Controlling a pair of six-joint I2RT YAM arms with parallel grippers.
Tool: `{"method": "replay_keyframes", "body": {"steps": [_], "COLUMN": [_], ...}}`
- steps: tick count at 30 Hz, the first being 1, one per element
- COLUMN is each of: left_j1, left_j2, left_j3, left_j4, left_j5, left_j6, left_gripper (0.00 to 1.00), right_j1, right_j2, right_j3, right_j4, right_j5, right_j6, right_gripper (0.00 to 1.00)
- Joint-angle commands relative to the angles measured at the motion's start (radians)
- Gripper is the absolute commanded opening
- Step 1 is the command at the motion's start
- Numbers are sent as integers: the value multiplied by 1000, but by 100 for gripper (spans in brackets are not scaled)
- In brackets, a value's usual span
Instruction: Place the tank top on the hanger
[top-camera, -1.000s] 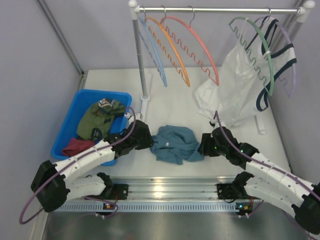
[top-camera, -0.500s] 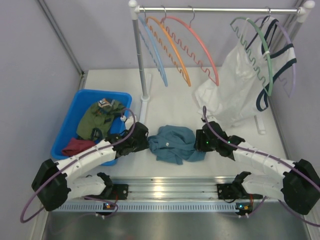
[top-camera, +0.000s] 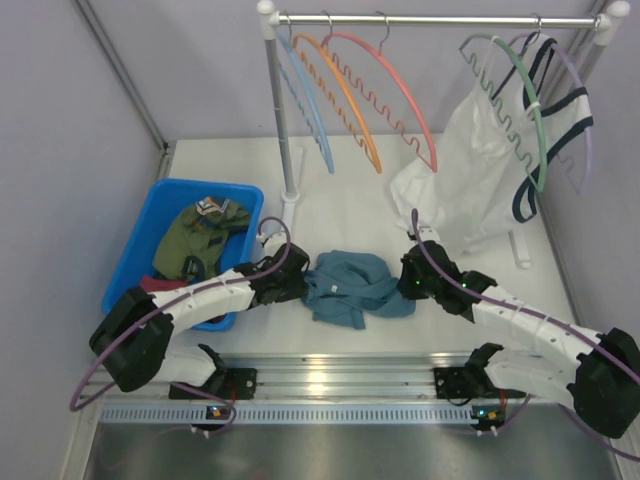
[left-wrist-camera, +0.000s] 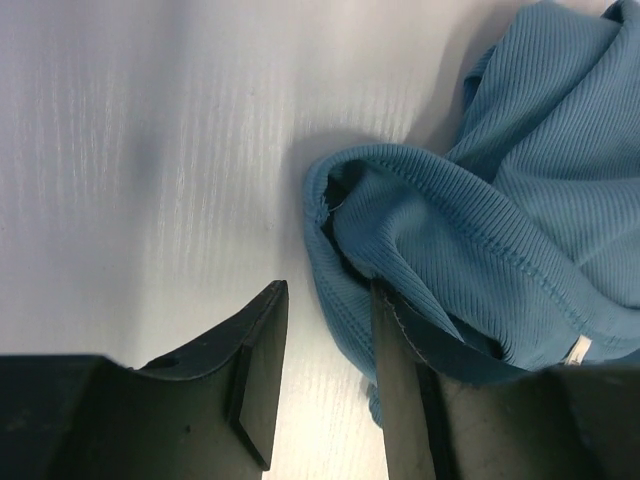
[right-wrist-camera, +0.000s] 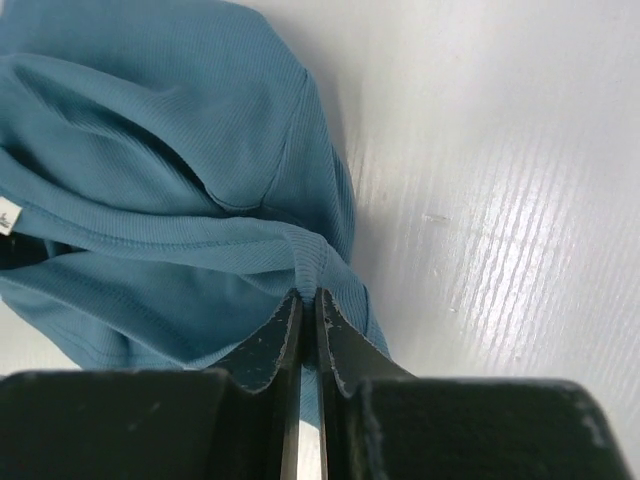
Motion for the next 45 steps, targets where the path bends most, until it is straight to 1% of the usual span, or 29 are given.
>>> {"method": "replay_keyframes", "body": {"steps": [1,8,11,12,15,16,19,21,23,27,28,33,34,36,37,38,42,45], "left_j1": [19,47,56,56,59,57,59,59,59,59,59,59,59,57,59,59,57,59], "left_j2": [13,40,44,46,55,56,44,23,4,-83,-97,-198,-210,-232,-234,-234,-240,-234], "left_j3": [6,-11,-17,-15,-5,1,8,14,29,81,118,245,299,356,418,452,633,718], "left_j4": [99,123,139,142,139,134,111,85,59,-33,-88,-228,-264,-309,-329,-378,-447,-470], "left_j5": [4,-1,3,3,1,1,-4,-8,-19,-34,-40,-73,-68,-60,-60,-60,-66,-89], "left_j6": [20,34,38,43,53,57,73,89,103,153,162,237,251,293,305,316,371,408], "left_gripper": [44,43,42,40,30,21,7,0,0,0,0,0,0,0,0,0,0,0], "right_j1": [13,12,13,13,13,13,13,13,12,12,13,13,13,13,13,13,13,13], "right_j2": [-62,-122,-142,-143,-153,-160,-180,-189,-205,-225,-229,-245,-245,-240,-233,-225,-180,-153], "right_j3": [52,61,74,78,93,96,127,162,202,272,303,384,409,438,468,487,584,680], "right_j4": [-13,-59,-78,-87,-104,-105,-133,-150,-176,-216,-222,-248,-248,-256,-257,-259,-263,-271], "right_j5": [24,30,30,28,28,28,34,42,54,71,74,91,94,106,111,119,136,160], "right_j6": [1,4,5,7,5,1,-4,-10,-21,-39,-47,-68,-76,-87,-99,-107,-145,-182], "right_gripper": [4,3,2,3,2,1,1,1,1,1,1,1,1,1,1,1,1,0]}}
